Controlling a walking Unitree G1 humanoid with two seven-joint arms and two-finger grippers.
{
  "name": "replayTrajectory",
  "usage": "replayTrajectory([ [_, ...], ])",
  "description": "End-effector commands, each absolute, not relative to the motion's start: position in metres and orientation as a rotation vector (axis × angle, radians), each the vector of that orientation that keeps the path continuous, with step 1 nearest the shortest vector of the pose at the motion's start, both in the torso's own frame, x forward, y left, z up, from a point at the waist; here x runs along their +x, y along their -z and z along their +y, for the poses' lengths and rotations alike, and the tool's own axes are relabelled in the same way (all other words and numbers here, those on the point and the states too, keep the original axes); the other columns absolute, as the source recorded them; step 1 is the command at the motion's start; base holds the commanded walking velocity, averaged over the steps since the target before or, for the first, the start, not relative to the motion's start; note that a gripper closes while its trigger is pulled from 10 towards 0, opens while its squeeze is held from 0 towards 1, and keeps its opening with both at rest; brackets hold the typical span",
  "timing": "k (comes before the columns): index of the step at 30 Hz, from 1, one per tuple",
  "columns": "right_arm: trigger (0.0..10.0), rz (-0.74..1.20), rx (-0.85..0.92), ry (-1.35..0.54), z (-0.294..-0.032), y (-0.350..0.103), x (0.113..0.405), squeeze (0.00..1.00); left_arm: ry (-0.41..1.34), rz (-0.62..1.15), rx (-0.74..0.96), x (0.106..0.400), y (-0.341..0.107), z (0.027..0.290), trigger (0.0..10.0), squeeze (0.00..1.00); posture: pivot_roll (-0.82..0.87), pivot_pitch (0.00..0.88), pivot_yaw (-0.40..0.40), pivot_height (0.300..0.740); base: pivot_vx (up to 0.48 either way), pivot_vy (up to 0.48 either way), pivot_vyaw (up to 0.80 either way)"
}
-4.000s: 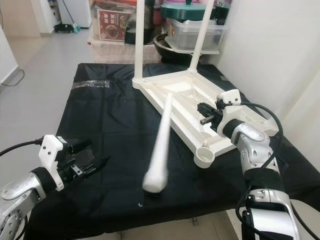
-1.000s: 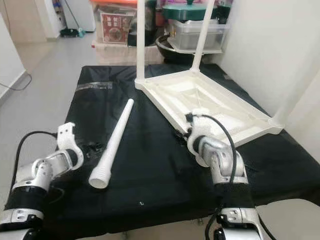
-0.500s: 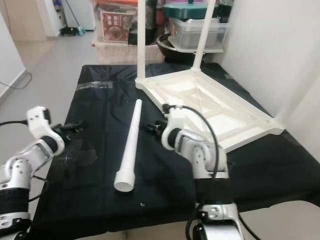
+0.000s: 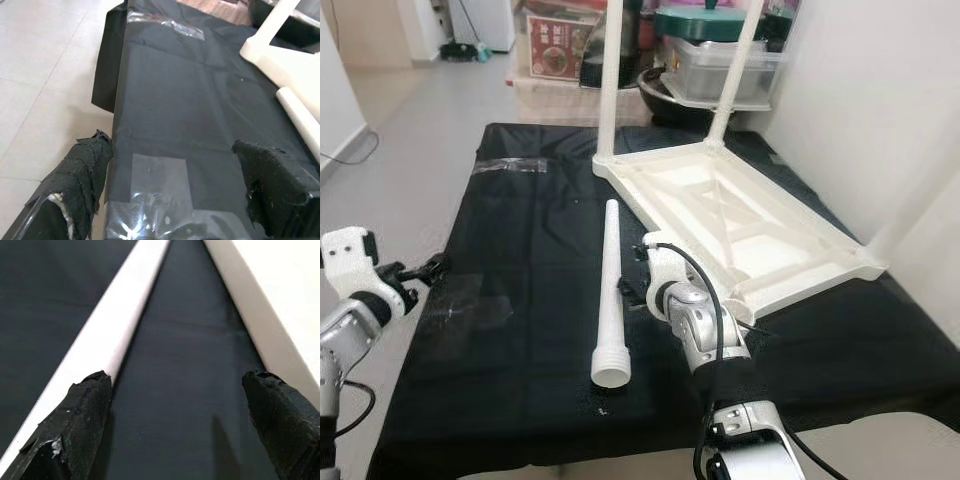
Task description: Building children table
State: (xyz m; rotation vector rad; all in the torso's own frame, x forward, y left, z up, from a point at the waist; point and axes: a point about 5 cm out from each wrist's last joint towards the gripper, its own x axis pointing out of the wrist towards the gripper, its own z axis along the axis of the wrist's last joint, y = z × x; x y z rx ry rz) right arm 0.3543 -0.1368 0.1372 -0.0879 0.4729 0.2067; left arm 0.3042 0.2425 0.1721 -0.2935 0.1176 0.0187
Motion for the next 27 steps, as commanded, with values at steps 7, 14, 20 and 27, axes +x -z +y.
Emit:
replayTrajectory([
  [7,10.0,0.542,0.052,-0.243,-0.125,-0.130,0.350,1.00,-0.011,0.128,-0.267,0.304,-0.173,0.239,10.0,0.00,0.06,0.000,-0.111,0.740,0.000,0.000,0.00],
  [14,10.0,0.500,0.137,-0.178,-0.132,-0.140,0.361,1.00,-0.006,0.133,-0.260,0.303,-0.172,0.237,10.0,0.00,0.05,0.000,-0.107,0.740,0.000,0.000,0.00],
  [20,10.0,0.584,0.189,-0.251,-0.110,-0.129,0.348,1.00,-0.004,0.139,-0.258,0.302,-0.170,0.235,10.0,0.00,0.05,0.000,-0.110,0.740,0.000,0.000,0.00],
  [27,10.0,0.631,0.213,-0.294,-0.097,-0.124,0.340,1.00,-0.006,0.142,-0.256,0.302,-0.169,0.235,10.0,0.00,0.05,0.000,-0.110,0.740,0.000,0.000,0.00],
])
